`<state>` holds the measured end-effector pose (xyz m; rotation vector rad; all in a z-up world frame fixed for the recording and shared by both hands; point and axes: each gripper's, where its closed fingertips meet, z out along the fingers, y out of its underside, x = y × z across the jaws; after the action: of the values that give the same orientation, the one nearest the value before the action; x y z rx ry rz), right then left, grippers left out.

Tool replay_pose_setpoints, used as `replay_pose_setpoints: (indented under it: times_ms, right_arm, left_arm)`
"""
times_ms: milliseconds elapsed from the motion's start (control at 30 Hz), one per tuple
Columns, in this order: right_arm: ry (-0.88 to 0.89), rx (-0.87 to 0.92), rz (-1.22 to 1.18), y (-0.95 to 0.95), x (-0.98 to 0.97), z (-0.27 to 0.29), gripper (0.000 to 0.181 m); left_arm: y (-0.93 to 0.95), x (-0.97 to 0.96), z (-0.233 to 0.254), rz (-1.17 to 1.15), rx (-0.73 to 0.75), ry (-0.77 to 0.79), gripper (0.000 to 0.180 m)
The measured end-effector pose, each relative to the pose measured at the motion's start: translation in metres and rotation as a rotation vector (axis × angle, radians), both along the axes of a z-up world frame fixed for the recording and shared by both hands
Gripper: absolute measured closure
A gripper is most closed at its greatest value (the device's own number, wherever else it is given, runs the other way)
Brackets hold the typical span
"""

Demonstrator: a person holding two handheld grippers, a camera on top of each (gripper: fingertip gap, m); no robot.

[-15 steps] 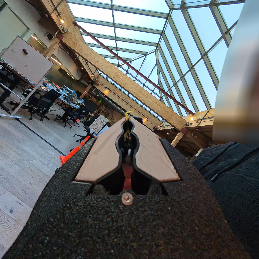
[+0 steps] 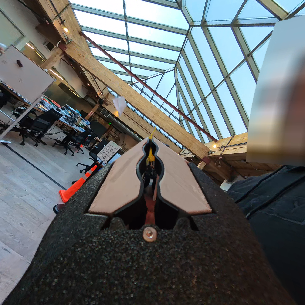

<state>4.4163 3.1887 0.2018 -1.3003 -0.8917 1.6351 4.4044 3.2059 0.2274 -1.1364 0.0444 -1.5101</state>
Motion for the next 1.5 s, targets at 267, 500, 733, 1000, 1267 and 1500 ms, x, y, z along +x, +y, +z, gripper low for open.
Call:
replay_pose_setpoints:
  times_ms: [267, 500, 733, 1000, 1267, 1500]
  right_arm:
    - [-0.053, -0.039, -0.047, 0.007, -0.004, -0.006, 0.162]
    - [-0.056, -0.097, -0.133, 0.023, 0.027, -0.013, 0.174]
    - [-0.044, -0.118, -0.219, 0.029, 0.062, -0.019, 0.181]
    - [-0.126, -0.009, -0.245, 0.035, 0.084, -0.022, 0.181]
    - [-0.164, 0.109, -0.129, 0.026, 0.079, -0.013, 0.181]
    - [-0.147, 0.152, -0.070, 0.020, 0.080, -0.004, 0.181]
  left_arm:
    - [0.005, 0.020, -0.007, -0.032, 0.007, 0.030, 0.180]
    - [0.015, 0.052, -0.011, -0.088, 0.001, 0.026, 0.180]
    - [0.024, 0.086, -0.019, -0.135, -0.005, 0.073, 0.180]
    - [0.029, 0.108, -0.023, -0.166, -0.013, 0.196, 0.174]
    - [0.019, 0.106, -0.016, -0.183, 0.050, 0.444, 0.166]
    - [0.011, 0.107, -0.012, -0.136, 0.160, 0.620, 0.164]
